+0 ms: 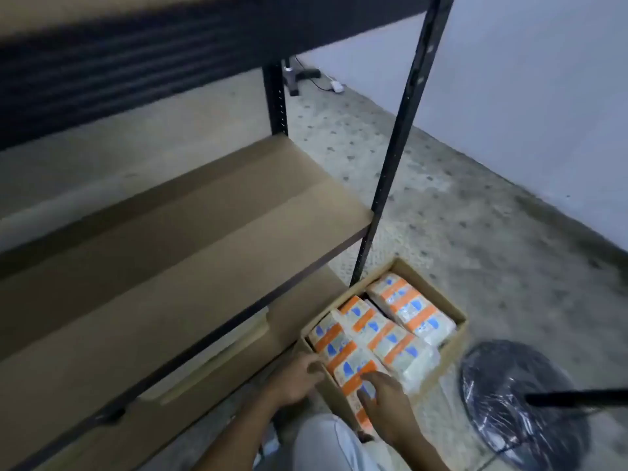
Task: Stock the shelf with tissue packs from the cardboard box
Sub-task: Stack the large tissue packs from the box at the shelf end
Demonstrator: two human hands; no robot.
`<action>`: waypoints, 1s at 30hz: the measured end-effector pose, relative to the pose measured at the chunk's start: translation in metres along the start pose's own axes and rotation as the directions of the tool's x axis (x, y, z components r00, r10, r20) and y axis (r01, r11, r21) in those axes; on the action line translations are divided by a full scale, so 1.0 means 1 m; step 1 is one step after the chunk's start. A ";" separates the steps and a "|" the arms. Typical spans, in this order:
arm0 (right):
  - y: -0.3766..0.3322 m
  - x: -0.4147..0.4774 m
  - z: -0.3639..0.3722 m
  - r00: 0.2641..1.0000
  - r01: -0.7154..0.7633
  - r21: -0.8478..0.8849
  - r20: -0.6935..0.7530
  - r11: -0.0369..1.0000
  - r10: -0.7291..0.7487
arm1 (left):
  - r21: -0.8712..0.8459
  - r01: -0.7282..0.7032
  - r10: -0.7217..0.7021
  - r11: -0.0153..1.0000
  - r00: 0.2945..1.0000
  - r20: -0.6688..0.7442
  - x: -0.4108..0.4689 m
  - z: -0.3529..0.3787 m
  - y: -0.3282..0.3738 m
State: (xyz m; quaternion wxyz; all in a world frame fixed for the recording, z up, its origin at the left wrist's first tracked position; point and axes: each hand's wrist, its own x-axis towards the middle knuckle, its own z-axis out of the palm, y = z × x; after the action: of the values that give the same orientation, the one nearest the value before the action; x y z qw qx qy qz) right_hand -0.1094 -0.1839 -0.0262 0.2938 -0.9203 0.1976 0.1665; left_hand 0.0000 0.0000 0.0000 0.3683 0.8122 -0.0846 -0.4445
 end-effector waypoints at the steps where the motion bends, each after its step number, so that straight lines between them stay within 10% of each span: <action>1: 0.009 0.009 0.011 1.000 0.015 -0.017 -0.020 1.000 -0.015 | 0.017 -0.055 0.054 0.998 0.998 0.007 0.018 0.004 -0.005; 15: 0.085 0.057 0.089 0.958 0.102 -0.331 -0.220 0.938 -0.182 | 0.481 -0.501 0.525 0.720 0.846 0.094 0.191 0.043 -0.092; 18: 0.093 0.065 0.086 0.962 0.114 -0.357 -0.194 0.927 -0.194 | 0.655 -0.485 0.503 0.580 0.845 0.180 0.191 0.046 -0.090; 30: 0.108 0.061 0.083 0.949 0.175 -0.337 -0.192 0.925 -0.250 | 0.712 -0.400 0.391 0.577 0.901 0.190 0.182 0.069 -0.083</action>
State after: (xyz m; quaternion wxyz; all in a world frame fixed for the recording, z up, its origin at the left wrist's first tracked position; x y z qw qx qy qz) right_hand -0.1223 -0.2307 -0.1675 0.1341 -0.9844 0.0996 0.0546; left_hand 0.0376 -0.0614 -0.1985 0.0985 0.8478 -0.4372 -0.2835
